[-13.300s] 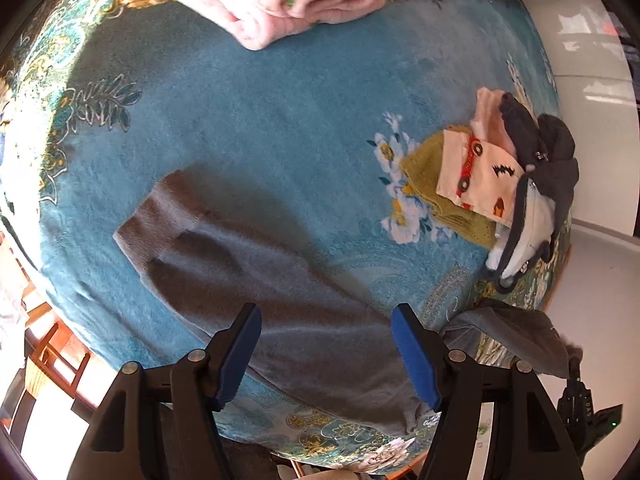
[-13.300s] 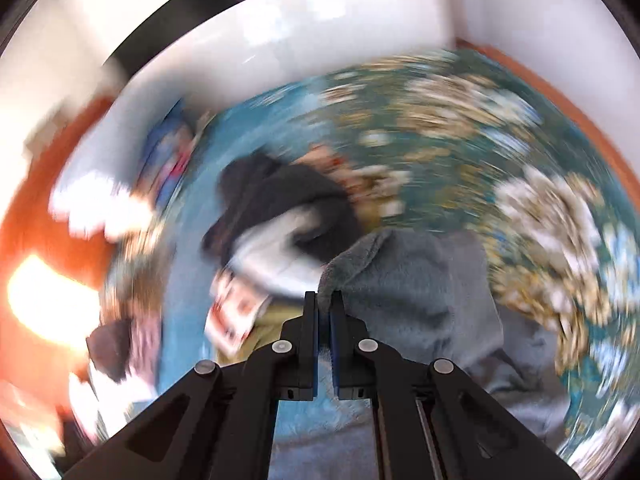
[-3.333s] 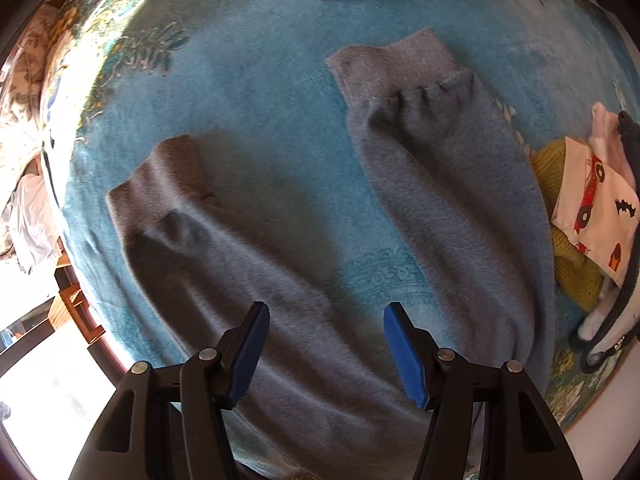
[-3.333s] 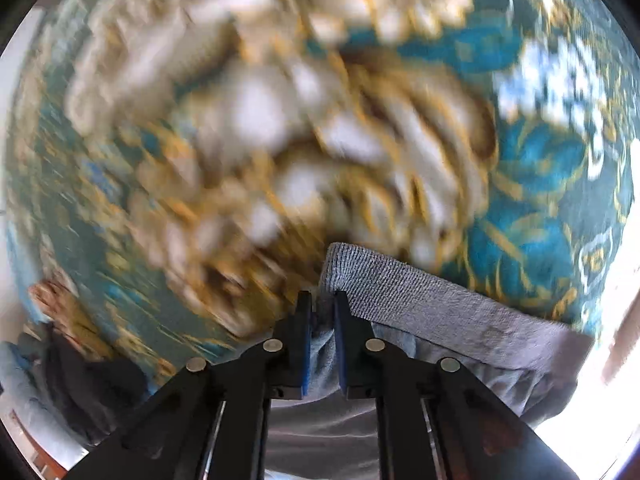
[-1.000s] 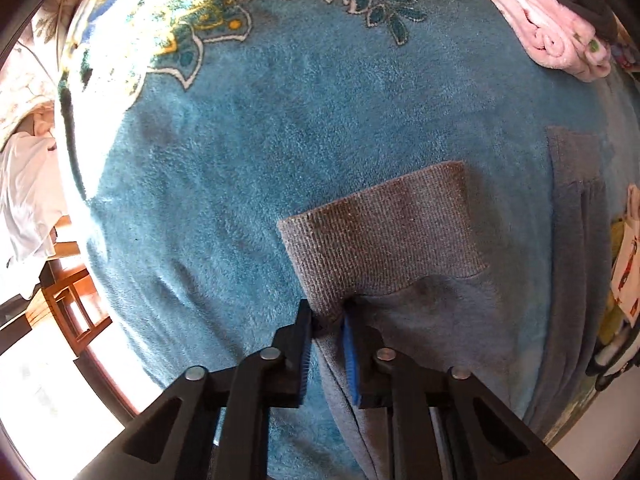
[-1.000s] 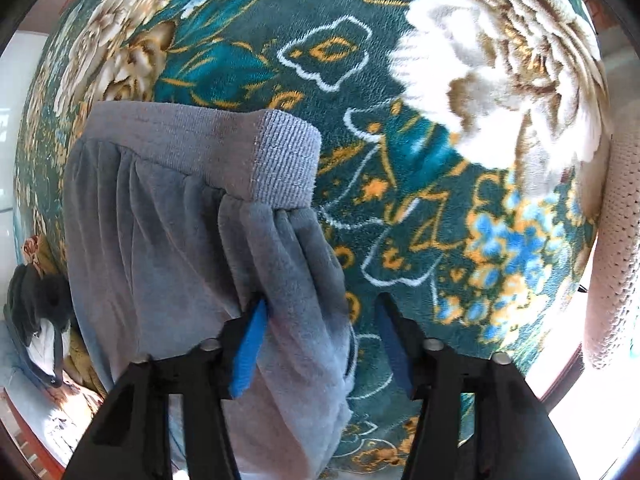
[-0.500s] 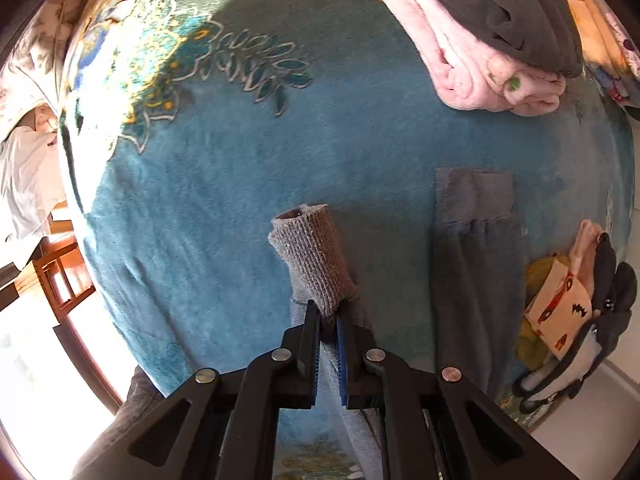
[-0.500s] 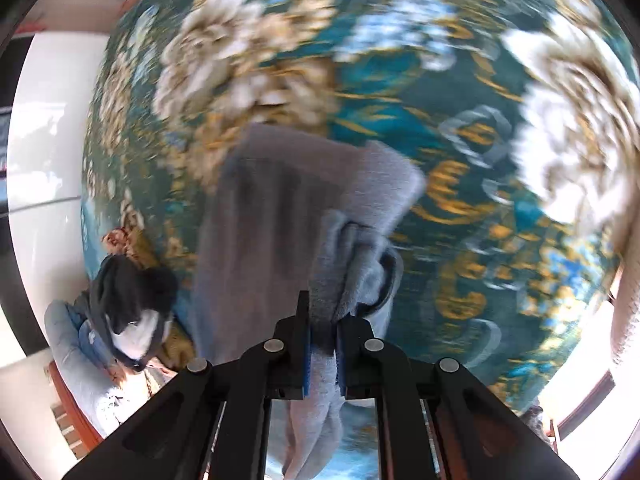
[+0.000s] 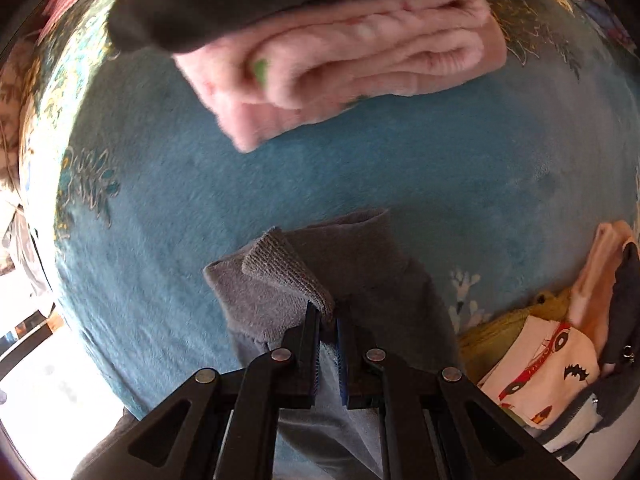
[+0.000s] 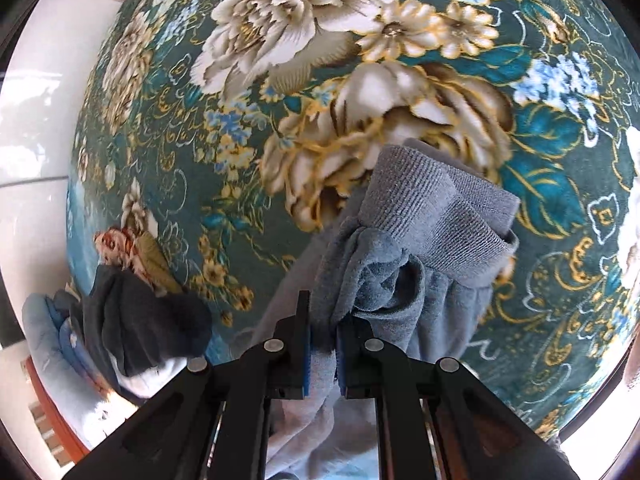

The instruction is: Fold clothes

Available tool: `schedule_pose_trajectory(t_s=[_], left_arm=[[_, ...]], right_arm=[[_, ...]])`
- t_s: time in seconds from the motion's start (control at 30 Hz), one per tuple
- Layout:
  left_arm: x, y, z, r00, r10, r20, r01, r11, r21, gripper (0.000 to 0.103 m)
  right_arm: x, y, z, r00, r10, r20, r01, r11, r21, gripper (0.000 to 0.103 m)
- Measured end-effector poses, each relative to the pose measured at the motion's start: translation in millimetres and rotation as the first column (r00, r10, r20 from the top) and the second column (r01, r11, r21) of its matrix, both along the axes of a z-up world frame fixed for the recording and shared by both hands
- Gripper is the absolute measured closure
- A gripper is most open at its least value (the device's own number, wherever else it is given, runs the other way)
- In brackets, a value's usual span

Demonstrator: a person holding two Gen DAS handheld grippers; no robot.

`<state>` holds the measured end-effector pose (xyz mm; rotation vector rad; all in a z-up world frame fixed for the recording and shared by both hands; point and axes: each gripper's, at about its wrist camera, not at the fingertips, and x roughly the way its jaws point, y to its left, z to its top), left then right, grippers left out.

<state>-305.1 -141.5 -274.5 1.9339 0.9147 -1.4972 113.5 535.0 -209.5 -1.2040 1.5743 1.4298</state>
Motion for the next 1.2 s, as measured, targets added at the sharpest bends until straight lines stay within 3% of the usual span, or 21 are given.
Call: schedule_pose_trajectory(t_s=[0.1,0.33,0.43,0.5,0.6,0.63,0.7,0.8,0.9,1.0,1.13,1.2], left_arm=[[-28,9,-13,0.999,-0.049,-0.015,0.049,0.999,0.014,0.095],[-60,9,-32,0.980,-0.118,-0.163,0.134,0.987,0.092,0.090],[-49,-2,-22,0.964,-0.081,-0.254,0.126,0.978,0.168,0.073],[-35,-12,-8,0.942,-0.057,-0.330,0.127,0.972,0.196,0.051],[-8,-29,14,0.913,-0.078,-0.400,0.135,0.984,0.118,0.038],[4,-28,13,0.911,-0.076,-0.405,0.126,0.987,0.097,0.038],[45,1,-8,0.918,-0.040,-0.395,0.086,0.991,0.100,0.037],[74,-18,-40,0.936,0.019,-0.352,0.034,0.989,0.144,0.037],[72,-11,-59,0.922,0.024,-0.386,0.037,0.988,0.151,0.037],[61,-3,-69,0.911,0.000,-0.413,0.059,0.990,0.130,0.037],[51,2,-73,0.903,0.005,-0.429,0.043,0.994,0.104,0.035],[48,6,-71,0.896,-0.010,-0.445,0.052,0.995,0.083,0.035]], right_arm=[[-10,3,-10,1.000,0.006,0.027,-0.007,1.000,0.010,0.093],[-31,6,-28,0.999,0.036,0.031,-0.037,0.999,0.035,0.093],[-39,4,-34,0.998,0.064,0.003,-0.064,0.997,0.042,0.089],[-41,4,-35,0.997,0.071,-0.023,-0.069,0.996,0.052,0.082],[-38,1,-27,0.990,0.075,-0.116,-0.067,0.995,0.075,0.068],[-35,-1,-22,0.986,0.079,-0.146,-0.067,0.994,0.088,0.061],[-26,-8,-10,0.978,0.102,-0.182,-0.081,0.989,0.120,0.061],[-1,-22,6,0.972,0.155,-0.178,-0.124,0.976,0.177,0.061],[40,-38,2,0.978,0.164,-0.131,-0.139,0.973,0.186,0.059],[84,-49,-20,0.990,0.113,-0.085,-0.100,0.983,0.151,0.040],[116,-52,-54,0.996,0.036,-0.077,-0.027,0.994,0.110,0.037],[117,-49,-66,0.993,0.003,-0.117,0.010,0.994,0.112,0.035]])
